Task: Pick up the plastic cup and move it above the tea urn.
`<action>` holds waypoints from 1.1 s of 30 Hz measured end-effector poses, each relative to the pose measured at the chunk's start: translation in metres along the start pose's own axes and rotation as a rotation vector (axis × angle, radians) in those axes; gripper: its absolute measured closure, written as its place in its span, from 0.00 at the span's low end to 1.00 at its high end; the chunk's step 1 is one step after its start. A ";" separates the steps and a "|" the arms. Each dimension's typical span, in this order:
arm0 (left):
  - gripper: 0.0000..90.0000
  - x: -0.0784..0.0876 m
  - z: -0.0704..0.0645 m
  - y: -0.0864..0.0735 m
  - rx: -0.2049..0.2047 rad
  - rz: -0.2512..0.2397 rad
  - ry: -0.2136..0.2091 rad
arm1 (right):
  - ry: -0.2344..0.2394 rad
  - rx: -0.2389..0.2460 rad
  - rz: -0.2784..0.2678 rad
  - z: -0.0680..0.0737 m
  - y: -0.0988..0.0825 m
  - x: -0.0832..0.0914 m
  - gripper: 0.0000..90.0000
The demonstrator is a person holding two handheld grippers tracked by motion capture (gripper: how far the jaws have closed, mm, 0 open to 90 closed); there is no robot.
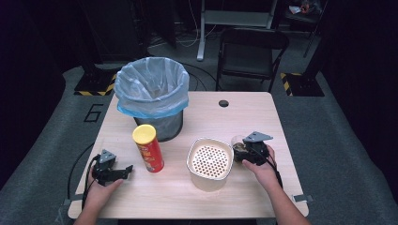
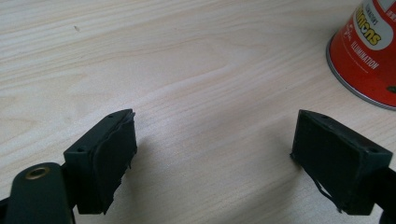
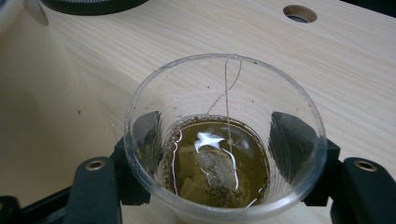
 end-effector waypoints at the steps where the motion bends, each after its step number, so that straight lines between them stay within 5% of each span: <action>1: 0.15 0.000 0.000 0.000 0.000 0.000 0.000 | 0.001 -0.005 0.003 0.000 0.001 0.001 0.40; 18: 0.15 0.000 0.000 0.000 0.002 0.000 -0.001 | 0.035 0.017 -0.030 -0.013 0.027 0.021 0.41; 33: 0.15 0.000 0.000 0.000 -0.001 0.001 0.000 | 0.099 0.087 -0.065 -0.017 0.076 0.032 0.41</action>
Point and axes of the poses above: each handheld gripper's, and its own axes: x roughly backward along the jaws, y roughly out of its top, z roughly to its left, the point moved 1 cm from there along -x, roughly forward along the jaws, and after that the axes turned 1 degree about z, right-handed, at the moved point
